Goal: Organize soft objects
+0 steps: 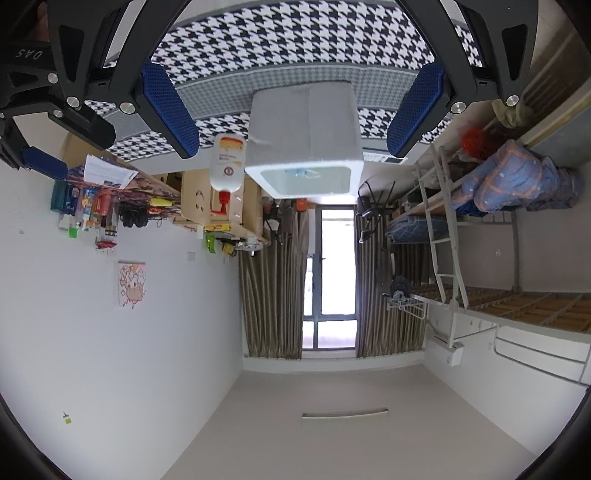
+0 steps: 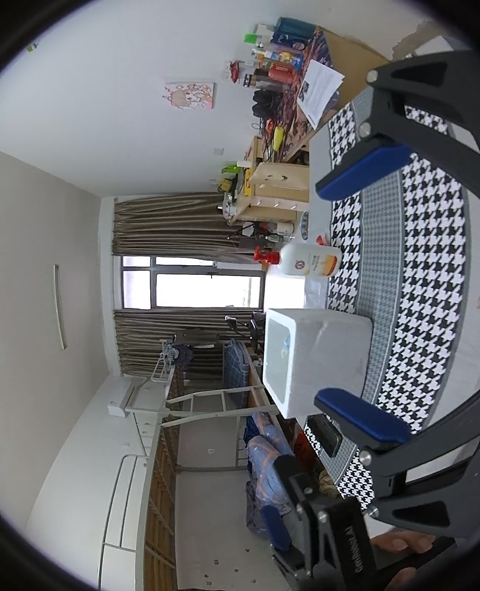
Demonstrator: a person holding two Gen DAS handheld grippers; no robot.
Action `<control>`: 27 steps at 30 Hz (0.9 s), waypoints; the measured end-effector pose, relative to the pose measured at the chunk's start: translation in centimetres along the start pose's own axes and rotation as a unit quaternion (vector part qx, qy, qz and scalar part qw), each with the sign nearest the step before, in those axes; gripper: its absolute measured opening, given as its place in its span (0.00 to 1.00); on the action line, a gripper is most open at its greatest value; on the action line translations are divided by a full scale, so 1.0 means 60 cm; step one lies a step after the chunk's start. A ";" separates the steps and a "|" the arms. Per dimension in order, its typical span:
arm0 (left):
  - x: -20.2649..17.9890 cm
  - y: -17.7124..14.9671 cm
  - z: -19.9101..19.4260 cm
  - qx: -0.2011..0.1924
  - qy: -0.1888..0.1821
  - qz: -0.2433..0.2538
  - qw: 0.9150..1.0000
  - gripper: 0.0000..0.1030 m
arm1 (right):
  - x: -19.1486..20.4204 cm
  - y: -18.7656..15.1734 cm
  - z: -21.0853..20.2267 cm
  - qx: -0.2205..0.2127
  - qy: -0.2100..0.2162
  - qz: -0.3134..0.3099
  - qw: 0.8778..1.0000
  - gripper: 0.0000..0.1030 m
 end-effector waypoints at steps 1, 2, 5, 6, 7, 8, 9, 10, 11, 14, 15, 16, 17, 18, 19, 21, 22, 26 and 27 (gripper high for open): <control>-0.001 -0.010 -0.003 -0.001 -0.002 -0.002 1.000 0.99 | -0.001 -0.006 -0.001 0.001 0.002 0.002 1.000 1.00; 0.000 -0.015 -0.004 0.000 -0.002 -0.004 1.000 0.99 | -0.002 -0.010 -0.002 0.003 0.004 0.004 1.000 1.00; 0.000 -0.035 -0.011 -0.005 -0.002 -0.007 1.000 0.99 | -0.006 -0.024 -0.007 0.005 0.005 0.007 1.000 1.00; 0.002 -0.040 -0.013 -0.006 -0.001 -0.007 1.000 0.99 | -0.007 -0.029 -0.009 0.006 0.005 0.008 1.000 1.00; 0.002 -0.046 -0.015 -0.006 -0.001 -0.007 1.000 0.99 | -0.007 -0.033 -0.010 0.007 0.006 0.008 1.000 1.00; 0.001 -0.054 -0.017 -0.005 -0.002 -0.006 1.000 0.99 | -0.007 -0.038 -0.011 0.008 0.006 0.008 1.000 1.00; -0.001 -0.058 -0.018 -0.004 0.002 -0.005 1.000 0.99 | -0.008 -0.044 -0.011 0.008 0.007 0.008 1.000 1.00; -0.002 -0.062 -0.018 -0.004 0.004 -0.001 1.000 0.99 | -0.007 -0.049 -0.012 0.008 0.007 0.010 1.000 1.00; -0.004 -0.067 -0.021 -0.006 0.003 0.001 1.000 0.99 | -0.007 -0.055 -0.012 0.010 0.008 0.013 1.000 1.00; -0.006 -0.078 -0.030 -0.012 0.004 0.001 1.000 0.99 | -0.006 -0.068 -0.010 0.014 0.011 0.016 1.000 1.00; -0.004 -0.082 -0.032 -0.012 0.003 0.000 1.000 0.99 | -0.006 -0.072 -0.008 0.016 0.011 0.016 1.000 1.00; -0.004 -0.087 -0.033 -0.009 0.001 -0.001 1.000 0.99 | -0.004 -0.076 -0.009 0.018 0.013 0.015 1.000 1.00; -0.004 -0.092 -0.034 -0.007 0.000 -0.001 1.000 0.99 | -0.003 -0.080 -0.009 0.019 0.013 0.015 1.000 1.00; -0.003 -0.095 -0.034 -0.006 0.000 -0.001 1.000 0.99 | -0.002 -0.084 -0.011 0.019 0.012 0.015 1.000 1.00; -0.003 -0.099 -0.035 -0.005 0.001 -0.001 1.000 0.99 | -0.002 -0.086 -0.013 0.019 0.013 0.015 1.000 1.00; -0.005 -0.103 -0.036 0.000 0.001 0.002 1.000 0.99 | -0.001 -0.089 -0.016 0.020 0.017 0.015 1.000 1.00; -0.006 -0.104 -0.039 0.000 0.002 0.003 1.000 0.99 | 0.001 -0.092 -0.020 0.019 0.016 0.015 1.000 1.00; -0.009 -0.103 -0.048 -0.006 -0.001 0.003 1.000 0.99 | 0.002 -0.095 -0.027 0.016 0.015 0.012 1.000 1.00; -0.009 -0.104 -0.050 -0.006 -0.001 0.003 1.000 0.99 | 0.000 -0.093 -0.025 0.016 0.015 0.012 1.000 1.00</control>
Point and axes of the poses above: each gripper's, at about its wrist camera, not at the fingertips, and z roughly the way its jaws point, x to its left, y to its top, the point moved 3 cm from there along z, roughly the way its jaws point, and after that the axes turned 12 degrees about x, right-handed, at the moved point
